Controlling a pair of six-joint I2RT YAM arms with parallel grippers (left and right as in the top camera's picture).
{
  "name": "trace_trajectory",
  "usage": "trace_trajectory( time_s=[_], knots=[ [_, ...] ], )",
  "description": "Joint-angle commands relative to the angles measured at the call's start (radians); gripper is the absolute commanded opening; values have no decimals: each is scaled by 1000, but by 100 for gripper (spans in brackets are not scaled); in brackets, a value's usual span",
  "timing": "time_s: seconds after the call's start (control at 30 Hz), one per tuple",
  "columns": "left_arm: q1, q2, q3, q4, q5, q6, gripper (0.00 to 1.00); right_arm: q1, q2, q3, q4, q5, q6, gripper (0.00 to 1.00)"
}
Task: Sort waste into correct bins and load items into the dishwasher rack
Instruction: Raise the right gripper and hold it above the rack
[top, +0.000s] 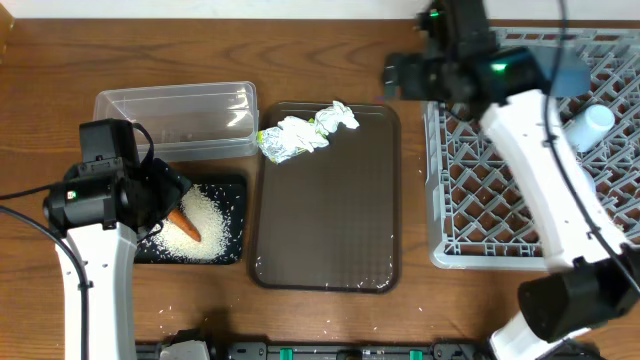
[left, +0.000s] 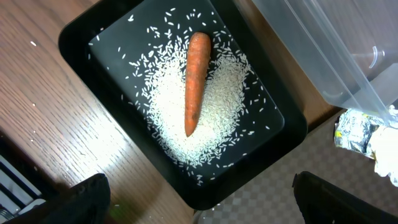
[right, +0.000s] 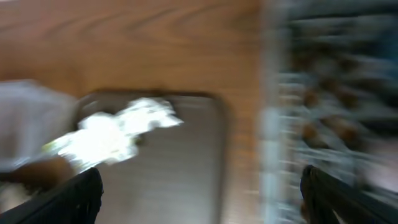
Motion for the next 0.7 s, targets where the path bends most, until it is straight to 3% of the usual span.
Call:
trace_trajectory(
  time_s=[0.0, 0.3, 0.67],
  knots=[
    [4, 0, 15, -2, -15, 5, 97, -108, -72, 14, -45, 243, 28, 99],
    [4, 0, 15, -2, -15, 5, 96, -311, -79, 14, -166, 256, 28, 99],
    [4, 0, 15, -2, -15, 5, 96, -345, -79, 14, -166, 255, 28, 99]
  ],
)
